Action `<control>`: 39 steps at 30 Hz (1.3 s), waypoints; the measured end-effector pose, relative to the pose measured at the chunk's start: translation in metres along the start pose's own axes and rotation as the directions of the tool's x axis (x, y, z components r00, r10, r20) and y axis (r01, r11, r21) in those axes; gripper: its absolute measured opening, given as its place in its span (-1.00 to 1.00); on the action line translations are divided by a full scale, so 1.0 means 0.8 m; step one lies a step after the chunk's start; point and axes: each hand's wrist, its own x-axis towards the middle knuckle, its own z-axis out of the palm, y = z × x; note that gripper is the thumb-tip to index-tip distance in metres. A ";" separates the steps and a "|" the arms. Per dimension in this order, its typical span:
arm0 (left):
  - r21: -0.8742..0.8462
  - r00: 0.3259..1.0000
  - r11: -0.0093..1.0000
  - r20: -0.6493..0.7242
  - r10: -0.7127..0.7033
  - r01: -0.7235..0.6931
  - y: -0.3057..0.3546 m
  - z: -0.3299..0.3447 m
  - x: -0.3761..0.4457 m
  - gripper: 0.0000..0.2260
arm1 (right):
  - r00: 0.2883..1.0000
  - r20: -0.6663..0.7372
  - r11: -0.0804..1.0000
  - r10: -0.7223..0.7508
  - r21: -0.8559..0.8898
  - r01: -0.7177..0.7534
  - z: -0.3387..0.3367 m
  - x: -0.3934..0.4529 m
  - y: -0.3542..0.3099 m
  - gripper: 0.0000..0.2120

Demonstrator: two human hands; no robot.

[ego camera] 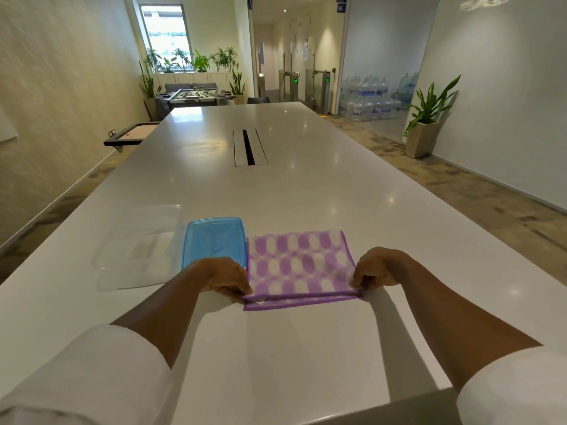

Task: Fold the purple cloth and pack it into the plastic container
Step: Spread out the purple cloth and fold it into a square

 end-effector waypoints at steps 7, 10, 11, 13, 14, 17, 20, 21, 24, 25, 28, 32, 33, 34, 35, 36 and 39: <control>0.159 1.000 0.987 0.002 0.031 -0.031 0.005 0.004 -0.005 -0.79 | 1.000 -0.020 0.992 0.006 -0.127 -0.009 0.008 -0.001 -0.003 -0.69; 0.223 0.999 0.974 0.017 0.033 -0.036 0.009 0.005 -0.009 -0.74 | 1.000 -0.023 0.987 0.000 -0.160 -0.004 0.010 -0.003 -0.005 -0.66; 0.232 0.999 0.972 0.023 0.030 -0.034 0.010 0.005 -0.011 -0.74 | 1.000 -0.019 0.985 -0.001 -0.171 -0.002 0.010 -0.004 -0.006 -0.66; 0.236 0.999 0.971 0.040 0.021 -0.030 0.011 0.006 -0.015 -0.77 | 1.000 0.001 0.981 0.007 -0.193 -0.006 0.009 -0.007 -0.008 -0.65; 0.232 0.999 0.972 0.049 0.014 -0.025 0.011 0.006 -0.016 -0.78 | 1.000 0.011 0.980 0.011 -0.201 -0.008 0.009 -0.008 -0.008 -0.65; 0.178 0.997 0.984 0.082 -0.002 -0.013 0.009 0.006 -0.020 -0.82 | 0.999 0.035 0.981 0.012 -0.195 -0.005 0.006 -0.010 -0.006 -0.65; 0.159 0.993 0.987 0.114 -0.024 0.006 0.010 0.006 -0.022 -0.82 | 0.998 0.059 0.983 0.005 -0.185 0.006 0.004 -0.012 -0.006 -0.69; 0.170 0.992 0.985 0.123 -0.035 0.014 0.011 0.006 -0.023 -0.82 | 0.997 0.072 0.983 0.007 -0.183 0.006 0.004 -0.013 -0.006 -0.69; 0.266 0.992 0.963 0.105 -0.069 0.039 0.012 0.006 -0.023 -0.75 | 0.996 0.083 0.979 0.023 -0.202 -0.006 0.004 -0.013 -0.006 -0.62; 0.305 0.993 0.951 0.088 -0.076 0.046 0.011 0.006 -0.022 -0.73 | 0.997 0.077 0.975 0.030 -0.220 -0.012 0.005 -0.013 -0.005 -0.61; 0.429 0.997 0.902 0.030 -0.065 0.046 0.002 0.008 -0.017 -0.68 | 0.998 0.058 0.966 0.037 -0.257 -0.021 0.008 -0.011 -0.004 -0.60; 0.430 0.997 0.901 0.031 -0.072 0.051 -0.006 0.010 -0.015 -0.72 | 0.999 0.031 0.946 0.035 -0.322 -0.023 0.009 -0.008 -0.004 -0.61; 0.431 0.995 0.901 0.046 -0.084 0.056 -0.005 0.010 -0.017 -0.75 | 0.999 0.022 0.939 0.040 -0.342 -0.030 0.009 -0.008 -0.003 -0.61; 0.431 0.994 0.901 0.060 -0.093 0.058 -0.005 0.011 -0.018 -0.77 | 0.999 0.013 0.931 0.047 -0.363 -0.039 0.009 -0.007 -0.003 -0.61; 0.429 0.993 0.901 0.069 -0.098 0.059 -0.003 0.011 -0.019 -0.76 | 0.998 0.002 0.923 0.056 -0.382 -0.051 0.009 -0.007 -0.004 -0.62; 0.431 0.992 0.900 0.072 -0.104 0.063 -0.001 0.011 -0.019 -0.73 | 0.998 -0.008 0.914 0.062 -0.400 -0.061 0.009 -0.006 -0.005 -0.61; 0.452 0.989 0.891 0.099 -0.107 0.051 0.008 0.015 -0.021 -0.81 | 0.997 -0.030 0.908 0.078 -0.411 -0.083 0.012 -0.006 -0.009 -0.66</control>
